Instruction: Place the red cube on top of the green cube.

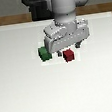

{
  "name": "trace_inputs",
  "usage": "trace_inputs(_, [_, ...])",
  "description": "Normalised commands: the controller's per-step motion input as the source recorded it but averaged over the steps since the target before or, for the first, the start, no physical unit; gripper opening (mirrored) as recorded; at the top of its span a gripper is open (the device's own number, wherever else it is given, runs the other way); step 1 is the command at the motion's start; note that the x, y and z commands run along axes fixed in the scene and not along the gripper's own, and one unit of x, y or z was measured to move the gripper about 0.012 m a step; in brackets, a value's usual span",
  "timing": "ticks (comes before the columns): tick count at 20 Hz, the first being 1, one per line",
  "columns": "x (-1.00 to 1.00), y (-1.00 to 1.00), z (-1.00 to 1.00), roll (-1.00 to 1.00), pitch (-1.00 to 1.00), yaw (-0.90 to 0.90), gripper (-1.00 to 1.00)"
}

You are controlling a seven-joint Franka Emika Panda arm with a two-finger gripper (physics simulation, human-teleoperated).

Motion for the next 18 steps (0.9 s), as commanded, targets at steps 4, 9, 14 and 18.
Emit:
trace_inputs(4, [0.0, 0.0, -0.25, 0.0, 0.0, 0.0, 1.0])
trace_inputs(9, [-0.4, 0.0, 0.0, 0.0, 0.0, 0.0, 1.0])
trace_inputs(14, [0.0, 0.0, -0.6, 0.0, 0.0, 0.0, 1.0])
trace_inputs(18, [0.0, 0.0, 0.0, 0.0, 0.0, 0.0, -1.0])
